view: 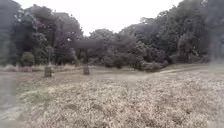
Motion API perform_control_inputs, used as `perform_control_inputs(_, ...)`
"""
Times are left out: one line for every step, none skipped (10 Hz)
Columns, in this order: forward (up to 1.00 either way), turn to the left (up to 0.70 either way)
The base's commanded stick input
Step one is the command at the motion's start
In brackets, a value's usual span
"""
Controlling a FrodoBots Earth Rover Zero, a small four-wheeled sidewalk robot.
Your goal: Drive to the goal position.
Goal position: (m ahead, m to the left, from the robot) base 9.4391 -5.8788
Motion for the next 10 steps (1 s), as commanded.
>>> perform_control_inputs(0.00, 0.00)
perform_control_inputs(0.00, 0.00)
perform_control_inputs(0.17, 0.00)
perform_control_inputs(0.34, 0.00)
perform_control_inputs(0.45, 0.00)
perform_control_inputs(0.45, 0.00)
perform_control_inputs(0.45, 0.00)
perform_control_inputs(0.45, 0.00)
perform_control_inputs(0.45, 0.00)
perform_control_inputs(0.45, 0.00)
